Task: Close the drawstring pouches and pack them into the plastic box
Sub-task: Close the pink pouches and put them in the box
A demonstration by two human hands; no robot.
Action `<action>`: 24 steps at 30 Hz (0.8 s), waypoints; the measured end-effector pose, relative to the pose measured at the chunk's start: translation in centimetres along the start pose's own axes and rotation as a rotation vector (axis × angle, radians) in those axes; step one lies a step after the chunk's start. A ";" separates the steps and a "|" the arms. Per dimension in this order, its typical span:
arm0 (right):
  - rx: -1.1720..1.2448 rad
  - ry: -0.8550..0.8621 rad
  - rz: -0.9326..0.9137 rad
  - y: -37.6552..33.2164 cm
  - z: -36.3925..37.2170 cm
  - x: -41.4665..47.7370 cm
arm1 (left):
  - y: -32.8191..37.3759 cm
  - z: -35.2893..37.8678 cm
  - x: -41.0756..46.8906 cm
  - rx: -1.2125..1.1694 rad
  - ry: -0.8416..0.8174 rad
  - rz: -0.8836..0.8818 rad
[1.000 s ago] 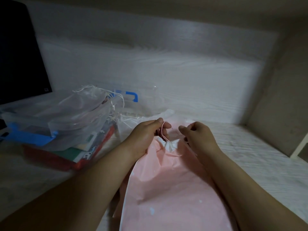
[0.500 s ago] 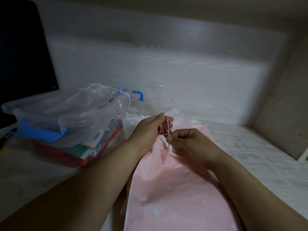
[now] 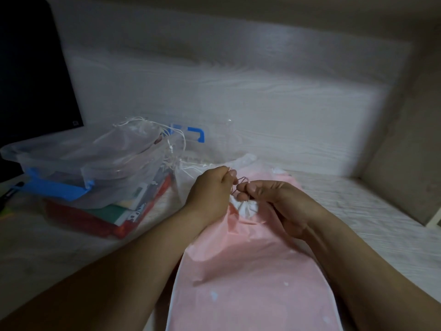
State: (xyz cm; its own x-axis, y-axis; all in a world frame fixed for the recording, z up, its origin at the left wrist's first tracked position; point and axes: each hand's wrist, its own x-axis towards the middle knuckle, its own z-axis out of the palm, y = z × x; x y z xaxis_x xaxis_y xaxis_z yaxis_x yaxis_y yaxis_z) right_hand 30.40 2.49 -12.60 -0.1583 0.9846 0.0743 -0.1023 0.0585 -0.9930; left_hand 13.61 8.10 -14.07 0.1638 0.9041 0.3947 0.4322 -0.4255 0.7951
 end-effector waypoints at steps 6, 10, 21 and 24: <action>-0.245 0.074 0.048 0.0 0.1 -0.1 | 2.7 -1.3 1.7 -0.426 0.031 -0.103; -0.310 0.074 0.054 -0.1 0.3 -0.2 | 5.0 -1.1 2.7 -0.489 -0.098 -0.116; -0.267 0.131 0.067 0.0 0.4 -0.2 | 4.7 0.0 1.2 -0.249 -0.260 -0.136; -0.247 0.141 0.075 -0.1 0.1 -0.2 | 2.7 -0.3 -0.9 -0.020 -0.223 -0.060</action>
State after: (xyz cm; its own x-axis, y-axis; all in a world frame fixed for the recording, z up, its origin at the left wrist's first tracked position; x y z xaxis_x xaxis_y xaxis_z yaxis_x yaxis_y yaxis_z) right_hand 30.38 2.29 -12.53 -0.0165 0.9999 0.0034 0.1495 0.0058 -0.9887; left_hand 14.35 6.07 -12.10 0.3318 0.9132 0.2367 0.4300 -0.3698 0.8236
